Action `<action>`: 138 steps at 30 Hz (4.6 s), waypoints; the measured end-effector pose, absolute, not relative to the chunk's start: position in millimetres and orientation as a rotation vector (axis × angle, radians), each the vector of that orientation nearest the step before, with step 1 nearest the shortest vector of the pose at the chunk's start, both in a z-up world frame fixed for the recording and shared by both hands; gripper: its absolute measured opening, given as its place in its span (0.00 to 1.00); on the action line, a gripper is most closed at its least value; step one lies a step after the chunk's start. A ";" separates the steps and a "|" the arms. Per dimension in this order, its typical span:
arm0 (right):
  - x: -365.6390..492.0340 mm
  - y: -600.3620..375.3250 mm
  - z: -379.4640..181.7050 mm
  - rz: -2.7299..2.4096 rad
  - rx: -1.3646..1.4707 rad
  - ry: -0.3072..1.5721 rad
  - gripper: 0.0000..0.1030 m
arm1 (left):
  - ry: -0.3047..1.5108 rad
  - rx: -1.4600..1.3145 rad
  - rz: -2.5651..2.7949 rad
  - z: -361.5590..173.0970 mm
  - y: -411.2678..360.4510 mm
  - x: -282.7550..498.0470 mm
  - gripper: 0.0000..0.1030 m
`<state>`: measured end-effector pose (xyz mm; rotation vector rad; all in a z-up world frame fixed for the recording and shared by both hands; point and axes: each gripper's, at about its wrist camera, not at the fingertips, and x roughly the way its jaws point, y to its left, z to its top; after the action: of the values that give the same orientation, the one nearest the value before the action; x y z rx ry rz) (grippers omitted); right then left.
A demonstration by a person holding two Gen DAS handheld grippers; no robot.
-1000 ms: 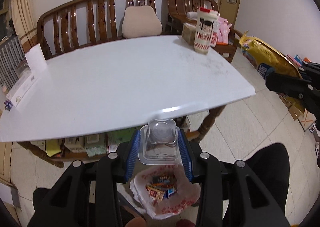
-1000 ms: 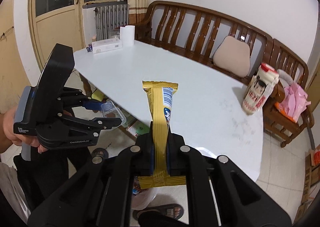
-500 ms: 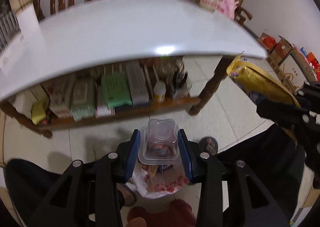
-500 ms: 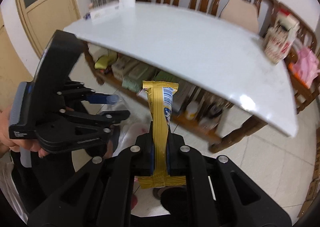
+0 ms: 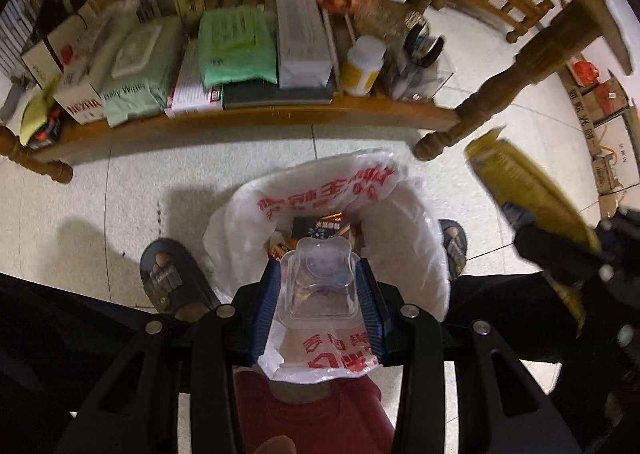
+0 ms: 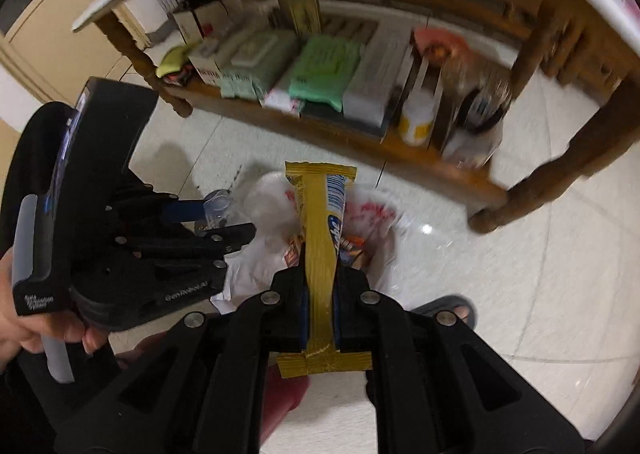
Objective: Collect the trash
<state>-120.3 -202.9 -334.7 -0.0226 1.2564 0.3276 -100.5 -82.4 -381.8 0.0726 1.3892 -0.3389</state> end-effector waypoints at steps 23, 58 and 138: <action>-95.2 -190.2 -437.5 0.271 -0.016 1.479 0.10 | 1.516 0.141 -0.323 -463.2 -95.0 -102.3 0.60; -106.4 -210.3 -346.4 0.178 0.056 1.262 0.92 | 1.312 0.135 -0.273 -388.2 -88.2 -95.0 0.88; -139.6 -230.5 -60.9 -0.105 0.112 0.674 0.93 | 0.700 0.091 -0.081 -75.5 -18.6 -89.2 0.92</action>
<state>-139.6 -230.5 -60.9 0.1119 0.6736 -0.1053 -89.2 -18.6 -75.5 0.0906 0.7000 -0.0813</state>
